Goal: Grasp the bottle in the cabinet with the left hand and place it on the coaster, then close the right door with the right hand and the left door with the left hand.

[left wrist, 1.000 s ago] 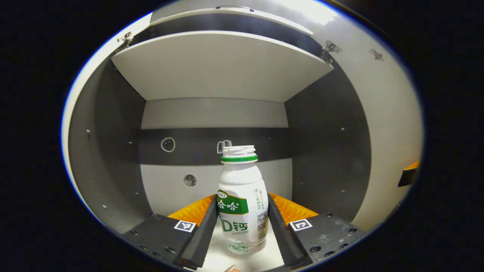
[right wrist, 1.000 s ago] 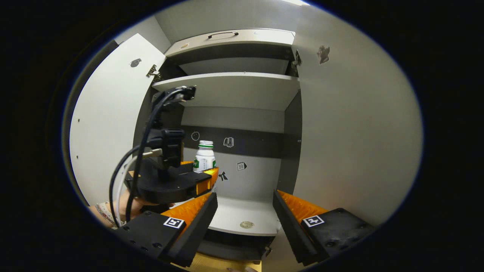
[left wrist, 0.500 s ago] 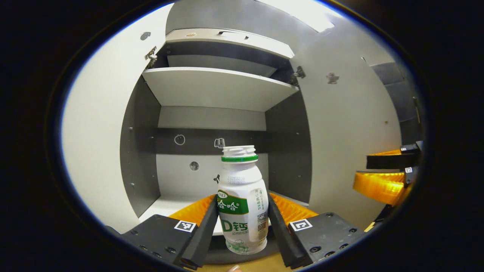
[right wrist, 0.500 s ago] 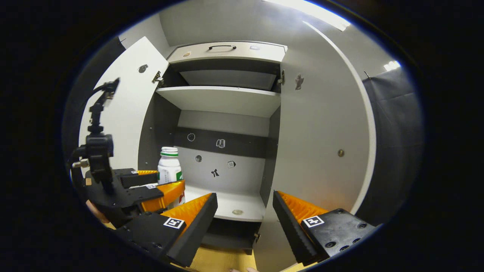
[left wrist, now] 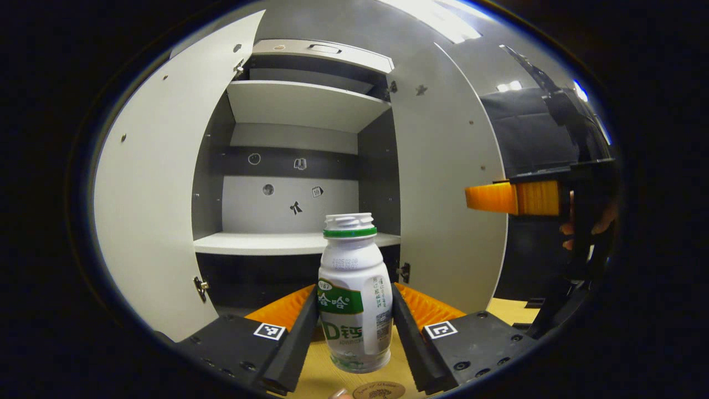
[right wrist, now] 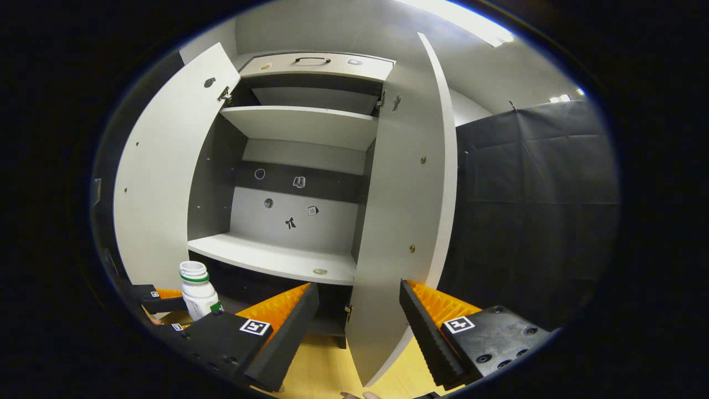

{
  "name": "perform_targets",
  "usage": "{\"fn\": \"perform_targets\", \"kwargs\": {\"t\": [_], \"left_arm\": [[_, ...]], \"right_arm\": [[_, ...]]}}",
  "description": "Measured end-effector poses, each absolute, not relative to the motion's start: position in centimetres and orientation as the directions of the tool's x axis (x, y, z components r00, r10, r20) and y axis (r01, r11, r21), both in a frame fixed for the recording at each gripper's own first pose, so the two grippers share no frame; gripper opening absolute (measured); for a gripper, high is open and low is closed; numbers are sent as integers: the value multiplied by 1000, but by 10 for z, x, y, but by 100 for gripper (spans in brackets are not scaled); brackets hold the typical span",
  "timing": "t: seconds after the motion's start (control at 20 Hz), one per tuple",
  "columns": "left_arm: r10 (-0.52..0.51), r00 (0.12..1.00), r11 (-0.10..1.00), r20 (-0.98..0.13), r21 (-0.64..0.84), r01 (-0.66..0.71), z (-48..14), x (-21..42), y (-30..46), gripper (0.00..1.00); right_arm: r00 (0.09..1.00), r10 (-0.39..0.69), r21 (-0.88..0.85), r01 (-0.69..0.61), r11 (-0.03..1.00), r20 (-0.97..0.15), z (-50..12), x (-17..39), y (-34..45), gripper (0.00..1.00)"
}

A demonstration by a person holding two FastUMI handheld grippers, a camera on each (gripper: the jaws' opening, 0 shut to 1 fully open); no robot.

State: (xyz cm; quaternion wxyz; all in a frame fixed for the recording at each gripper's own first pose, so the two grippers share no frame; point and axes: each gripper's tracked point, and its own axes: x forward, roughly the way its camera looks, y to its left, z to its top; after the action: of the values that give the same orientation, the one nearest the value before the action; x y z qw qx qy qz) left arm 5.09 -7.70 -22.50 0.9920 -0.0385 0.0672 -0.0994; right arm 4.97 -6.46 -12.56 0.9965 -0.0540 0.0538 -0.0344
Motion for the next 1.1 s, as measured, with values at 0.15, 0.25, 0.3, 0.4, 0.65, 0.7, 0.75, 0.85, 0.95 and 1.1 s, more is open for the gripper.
{"fn": "perform_targets", "kwargs": {"t": [0.15, 0.25, 0.3, 0.4, 0.65, 0.7, 0.75, 0.85, 0.95, 1.1], "left_arm": [[-196, 969, 977, -153, -116, 179, -265, 38, -92, 76], [-153, 976, 985, -156, -98, 139, -285, 33, -90, 76], [-140, 978, 988, -154, -94, 126, -295, 32, -90, 76], [-125, 977, 990, -175, -92, 110, -317, 28, -93, 76], [-118, 973, 984, -199, -155, 88, -358, 16, -106, 76], [-104, 975, 986, -197, -145, 76, -364, 12, -107, 77], [-93, 978, 989, -187, -127, 70, -367, 10, -107, 77], [-85, 983, 993, -165, -97, 70, -372, 6, -108, 77], [-95, 982, 993, -163, -92, 80, -379, 5, -112, 76], [-88, 987, 994, -131, -83, 77, -378, -1, -114, 77]], "right_arm": [[991, -21, -94, 9, 996, -133, -150, 44, -53, 98], [987, 25, -66, -36, 997, -160, -168, 44, -44, 98], [984, 44, -60, -55, 997, -170, -177, 44, -42, 98], [984, 62, -62, -73, 995, -169, -186, 45, -40, 98], [976, 132, -75, -146, 986, -171, -203, 41, -26, 98], [975, 143, -82, -159, 984, -171, -206, 40, -24, 98], [973, 154, -93, -171, 981, -173, -210, 40, -22, 98], [970, 173, -116, -194, 974, -171, -215, 36, -19, 98], [964, 196, -120, -219, 968, -178, -221, 33, -13, 98], [959, 211, -125, -237, 963, -191, -224, 30, -11, 98]]}}
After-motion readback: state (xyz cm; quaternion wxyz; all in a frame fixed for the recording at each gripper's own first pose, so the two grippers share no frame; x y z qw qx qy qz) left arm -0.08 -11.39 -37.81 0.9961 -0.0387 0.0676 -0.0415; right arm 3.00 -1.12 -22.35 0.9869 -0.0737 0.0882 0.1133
